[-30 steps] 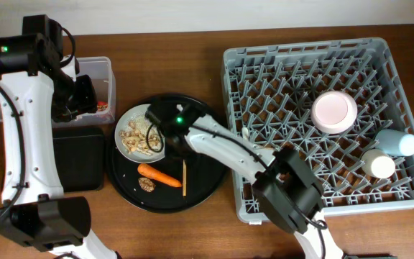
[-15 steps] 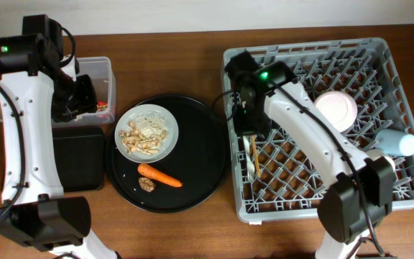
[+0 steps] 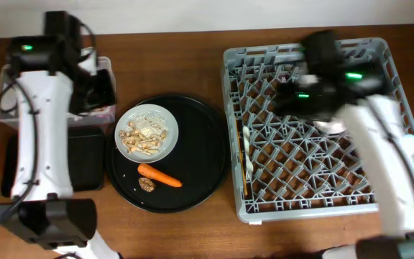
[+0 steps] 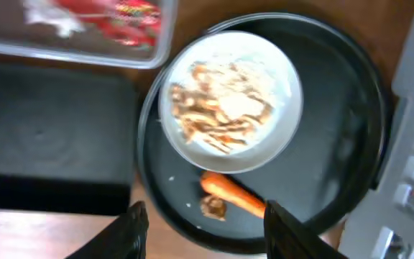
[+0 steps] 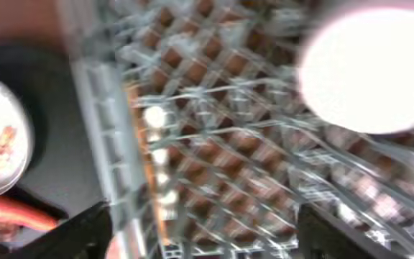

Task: Sort waste into correct bins and load items into the dishwasher rack
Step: 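Place the chopstick upright in the rack's left side with the right gripper, then grasp the white plate with the left gripper and lift it left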

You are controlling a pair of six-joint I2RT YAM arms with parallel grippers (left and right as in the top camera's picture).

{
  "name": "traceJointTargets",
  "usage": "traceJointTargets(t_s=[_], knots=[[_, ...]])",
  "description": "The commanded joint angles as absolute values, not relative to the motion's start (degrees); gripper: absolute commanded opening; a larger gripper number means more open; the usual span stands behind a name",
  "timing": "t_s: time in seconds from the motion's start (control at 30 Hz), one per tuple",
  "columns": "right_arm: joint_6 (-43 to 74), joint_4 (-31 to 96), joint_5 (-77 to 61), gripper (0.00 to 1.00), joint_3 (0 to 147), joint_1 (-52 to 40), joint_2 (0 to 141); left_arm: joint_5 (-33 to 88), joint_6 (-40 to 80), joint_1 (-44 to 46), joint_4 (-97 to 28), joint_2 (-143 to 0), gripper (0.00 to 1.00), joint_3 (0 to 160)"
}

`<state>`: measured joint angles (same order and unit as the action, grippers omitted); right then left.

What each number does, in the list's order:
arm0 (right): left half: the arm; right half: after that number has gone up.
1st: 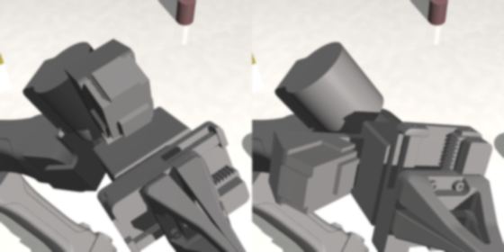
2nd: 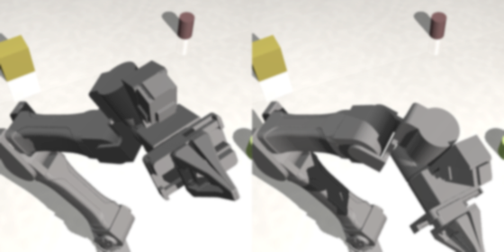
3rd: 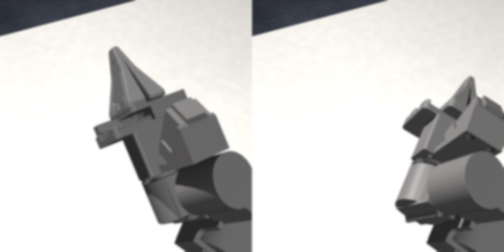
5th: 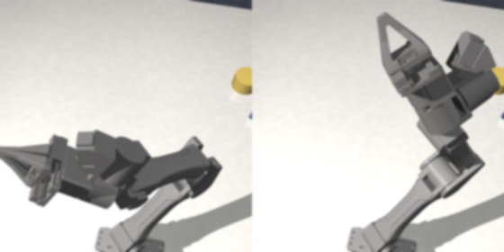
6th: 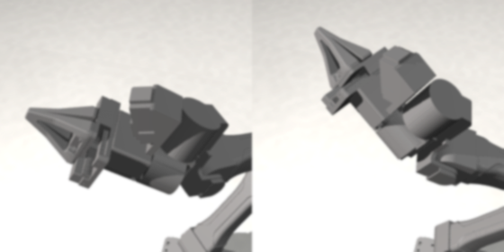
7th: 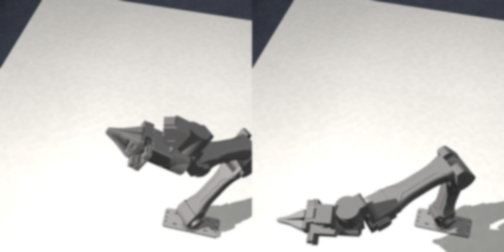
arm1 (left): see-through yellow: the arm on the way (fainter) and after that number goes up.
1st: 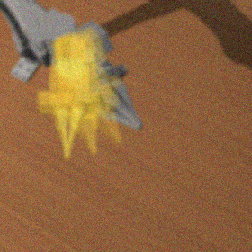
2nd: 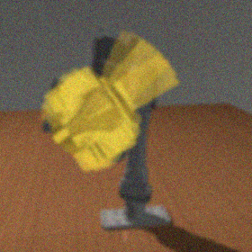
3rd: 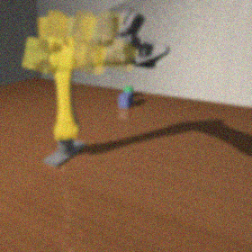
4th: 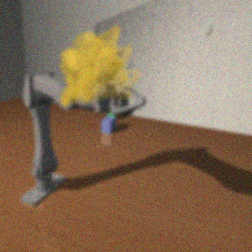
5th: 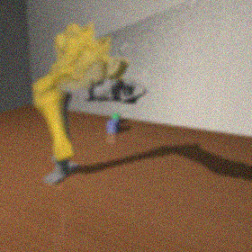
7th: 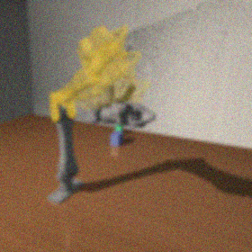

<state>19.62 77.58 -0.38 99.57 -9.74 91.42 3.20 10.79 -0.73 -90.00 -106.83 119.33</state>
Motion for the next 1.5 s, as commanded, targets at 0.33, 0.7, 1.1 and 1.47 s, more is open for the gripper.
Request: traceJointTargets(t_s=[0.33, 0.7, 1.1, 1.47], knots=[[9.63, 88.95, -4.73, 0.99, 98.32, 8.64, 88.60, 4.25, 13.56, 21.78, -47.18, -106.06, 0.65, 79.44], [9.63, 88.36, -4.73, 0.99, 96.53, 8.64, 88.60, 2.96, 15.22, 21.98, -41.98, -112.14, 0.64, 74.59], [9.65, 88.60, -4.75, 0.99, 96.53, 8.64, 88.60, -3.25, 15.20, 21.98, -42.24, -117.86, 0.22, 73.19], [9.65, 88.58, -4.75, 0.99, 96.53, 8.64, 88.60, -11.00, 15.18, 21.98, -49.91, -117.99, 0.01, 80.09]])
